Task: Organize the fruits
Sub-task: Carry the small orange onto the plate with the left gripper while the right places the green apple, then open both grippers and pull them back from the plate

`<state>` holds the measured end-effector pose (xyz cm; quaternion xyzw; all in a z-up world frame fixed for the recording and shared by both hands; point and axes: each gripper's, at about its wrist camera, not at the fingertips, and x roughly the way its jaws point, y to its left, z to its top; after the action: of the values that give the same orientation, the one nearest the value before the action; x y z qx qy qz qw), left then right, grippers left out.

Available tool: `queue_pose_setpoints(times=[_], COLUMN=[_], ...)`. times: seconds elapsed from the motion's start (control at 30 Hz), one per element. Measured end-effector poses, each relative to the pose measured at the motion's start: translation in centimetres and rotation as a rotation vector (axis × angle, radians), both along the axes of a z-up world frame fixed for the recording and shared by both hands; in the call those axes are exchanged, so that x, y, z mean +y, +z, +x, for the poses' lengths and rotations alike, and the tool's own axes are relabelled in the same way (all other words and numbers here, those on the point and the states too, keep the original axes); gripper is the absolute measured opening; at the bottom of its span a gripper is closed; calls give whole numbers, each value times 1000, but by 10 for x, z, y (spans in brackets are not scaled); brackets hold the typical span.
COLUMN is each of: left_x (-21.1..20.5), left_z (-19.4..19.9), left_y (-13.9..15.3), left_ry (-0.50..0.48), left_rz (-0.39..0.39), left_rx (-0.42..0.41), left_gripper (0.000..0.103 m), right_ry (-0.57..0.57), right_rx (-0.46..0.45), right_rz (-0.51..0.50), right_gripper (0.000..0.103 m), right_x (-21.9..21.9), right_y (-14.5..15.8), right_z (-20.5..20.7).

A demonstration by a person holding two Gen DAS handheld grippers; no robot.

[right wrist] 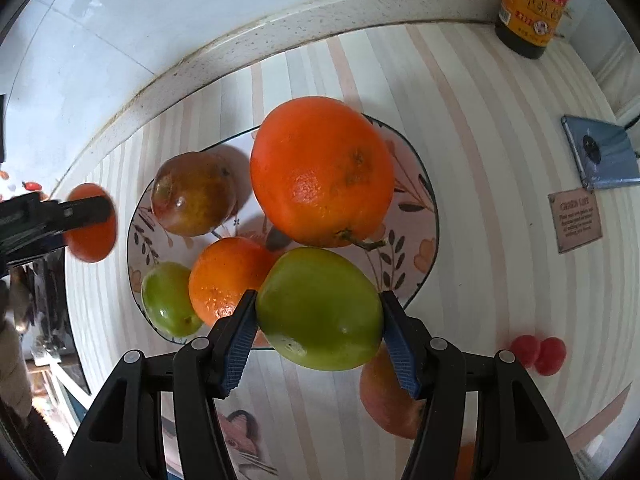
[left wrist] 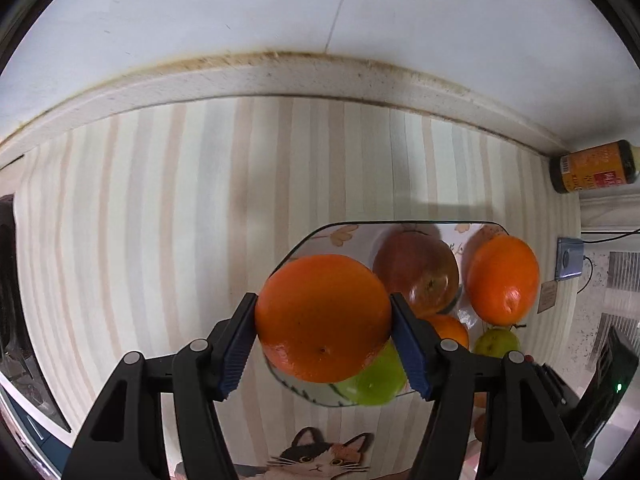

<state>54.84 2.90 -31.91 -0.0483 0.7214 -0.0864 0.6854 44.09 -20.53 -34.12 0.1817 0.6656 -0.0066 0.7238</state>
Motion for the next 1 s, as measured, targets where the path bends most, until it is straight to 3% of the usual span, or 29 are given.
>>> queue_pose_setpoints(times=[0.07,0.1,0.17,0.2,0.33,0.63,1.0], left_x=[-1,-2,-2,-1,3,9,2], left_z=[2,3,2,1,-5,-58,-131], left_y=[-8,-11,-13,-11,1,52,94], left_ry=[4,7,4,7,17,26,27], left_rz=[4,15,44,41,23,100,125], left_rx=[25,27,11,-3,-31,-188,-297], left_gripper=[62,63,85,103,103,103,103], right_ry=[-9,-15,-20,-25,-27,48,113], right_rx=[17,14,-2,-9,-25,-89,-147], right_rz=[34,39,36,36,-6,-125,-151], right_gripper=[68,81,94,94,97,97,97], right_x=[0,3,4,2,-2,4,14], right_y=[-4,-4,-2,2,19,67,111], right_z=[2,1,2,2,6,-1,-34])
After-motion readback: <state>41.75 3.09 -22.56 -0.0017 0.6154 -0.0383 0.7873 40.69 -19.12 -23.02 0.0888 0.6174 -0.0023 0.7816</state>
